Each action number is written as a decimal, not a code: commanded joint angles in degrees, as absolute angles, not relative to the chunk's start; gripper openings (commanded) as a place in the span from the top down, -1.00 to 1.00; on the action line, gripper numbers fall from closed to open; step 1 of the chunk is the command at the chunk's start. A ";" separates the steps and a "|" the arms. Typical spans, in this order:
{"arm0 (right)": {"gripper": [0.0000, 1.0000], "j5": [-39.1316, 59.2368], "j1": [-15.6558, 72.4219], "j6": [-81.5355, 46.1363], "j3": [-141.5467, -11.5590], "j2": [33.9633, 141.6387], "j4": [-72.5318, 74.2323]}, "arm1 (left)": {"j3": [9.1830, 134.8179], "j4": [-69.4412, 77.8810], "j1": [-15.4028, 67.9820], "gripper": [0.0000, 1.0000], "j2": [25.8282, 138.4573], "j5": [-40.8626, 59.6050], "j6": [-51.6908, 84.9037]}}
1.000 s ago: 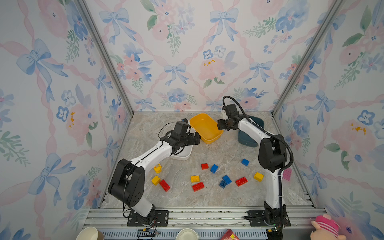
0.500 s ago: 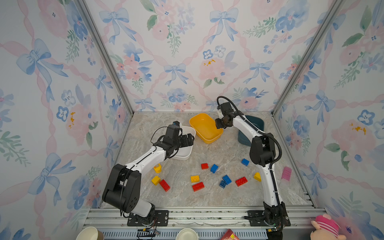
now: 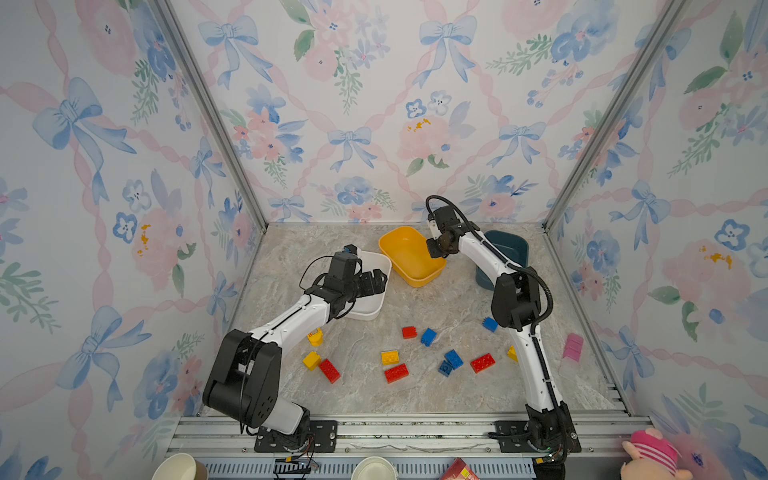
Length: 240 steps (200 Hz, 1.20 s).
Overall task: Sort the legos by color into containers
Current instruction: 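Grip the yellow bin rim with the right gripper and drag it beside the white bin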
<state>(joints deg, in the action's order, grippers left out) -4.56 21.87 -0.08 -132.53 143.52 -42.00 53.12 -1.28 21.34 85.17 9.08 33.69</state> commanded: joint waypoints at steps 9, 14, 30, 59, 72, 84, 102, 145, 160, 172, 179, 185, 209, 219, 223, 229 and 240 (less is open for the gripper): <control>0.79 -6.31 22.13 0.73 -132.19 143.60 -43.18 | 52.21 -0.13 20.83 -0.85 83.82 10.02 33.85; 0.83 -6.31 22.10 0.80 -131.65 143.33 -43.03 | 52.21 -0.17 20.82 -0.85 83.85 10.07 33.88; 0.97 -6.70 22.01 1.25 -129.68 142.04 -42.35 | 52.12 -0.09 20.81 -0.85 83.84 10.19 33.82; 1.00 -7.37 22.11 1.87 -123.21 137.71 -40.00 | 51.86 -0.05 20.63 -0.85 83.50 10.12 33.74; 1.00 -7.65 22.30 1.89 -119.48 135.20 -38.90 | 51.69 -0.03 20.60 -0.86 83.36 10.11 33.70; 1.00 -8.03 22.57 1.53 -115.91 132.76 -37.87 | 51.51 -0.13 20.52 -0.86 83.30 9.95 33.69; 1.00 -8.79 23.07 0.38 -109.81 128.92 -36.63 | 51.33 -0.03 20.54 -0.86 83.23 9.80 33.81; 1.00 -10.17 24.38 -5.51 -97.25 121.29 -35.35 | 50.98 0.70 20.41 -0.86 83.09 9.34 34.28; 1.00 -10.37 25.17 -8.13 -93.39 119.14 -34.91 | 50.89 0.79 20.46 -0.86 83.02 9.08 34.32; 1.00 -11.04 26.14 -10.23 -90.88 117.80 -35.00 | 50.80 0.87 20.42 -0.86 82.95 8.81 34.49; 1.00 -11.53 26.76 -11.55 -89.49 117.12 -35.03 | 50.72 0.89 20.48 -0.86 82.74 8.66 34.54; 1.00 -11.84 27.31 -12.67 -88.37 116.50 -34.91 | 50.56 0.96 20.47 -0.86 82.61 8.55 34.58; 1.00 -12.50 29.41 -17.45 -84.43 114.77 -34.37 | 50.02 1.16 20.34 -0.86 82.11 8.19 34.85; 1.00 -13.20 30.33 -19.19 -83.41 114.31 -34.34 | 49.75 1.27 20.37 -0.86 82.08 8.11 34.90; 1.00 -13.49 30.69 -19.83 -83.08 114.18 -34.36 | 49.75 1.25 20.27 -0.86 82.01 8.08 34.90; 1.00 -13.91 31.20 -20.81 -82.64 113.96 -34.60 | 49.61 1.28 20.22 -0.86 81.90 7.97 34.97; 1.00 -14.65 31.94 -22.64 -82.21 113.66 -34.93 | 49.49 1.28 20.19 -0.86 81.79 7.82 34.98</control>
<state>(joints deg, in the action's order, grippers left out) -12.47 30.00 -17.34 -84.86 114.06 -30.33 50.22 0.38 20.78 83.24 8.82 34.30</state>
